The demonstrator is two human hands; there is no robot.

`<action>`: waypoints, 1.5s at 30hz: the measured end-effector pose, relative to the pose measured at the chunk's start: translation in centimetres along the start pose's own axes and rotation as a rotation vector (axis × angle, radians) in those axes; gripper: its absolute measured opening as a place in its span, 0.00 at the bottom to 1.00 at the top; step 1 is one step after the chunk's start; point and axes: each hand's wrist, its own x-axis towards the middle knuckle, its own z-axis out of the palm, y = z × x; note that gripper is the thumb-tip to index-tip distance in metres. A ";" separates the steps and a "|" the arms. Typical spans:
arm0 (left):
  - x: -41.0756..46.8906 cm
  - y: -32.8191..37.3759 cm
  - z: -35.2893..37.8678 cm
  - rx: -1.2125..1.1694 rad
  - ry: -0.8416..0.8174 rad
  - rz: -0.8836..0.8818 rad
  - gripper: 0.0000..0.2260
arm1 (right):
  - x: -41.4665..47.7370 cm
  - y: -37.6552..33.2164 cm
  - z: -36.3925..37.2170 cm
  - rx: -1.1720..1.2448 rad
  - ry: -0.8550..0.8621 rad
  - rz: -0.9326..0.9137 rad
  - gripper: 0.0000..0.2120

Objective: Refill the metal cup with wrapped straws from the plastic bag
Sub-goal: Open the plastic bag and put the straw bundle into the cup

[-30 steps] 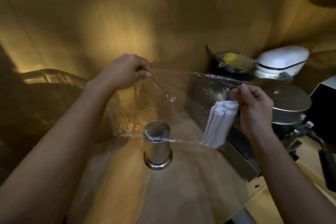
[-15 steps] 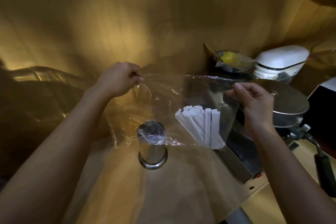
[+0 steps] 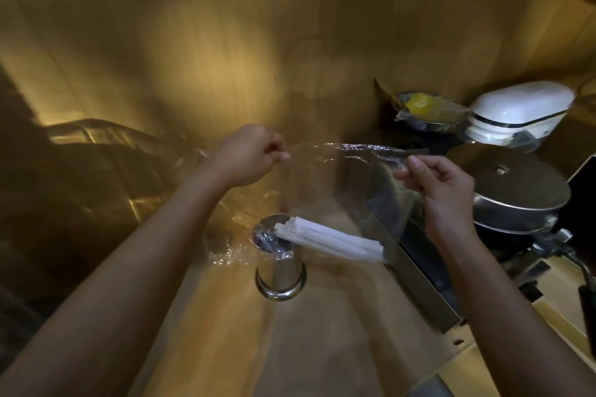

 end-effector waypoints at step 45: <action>5.7 4.5 -3.5 -0.373 0.009 0.129 0.06 | -3.7 4.3 -8.1 -0.037 0.174 0.175 0.06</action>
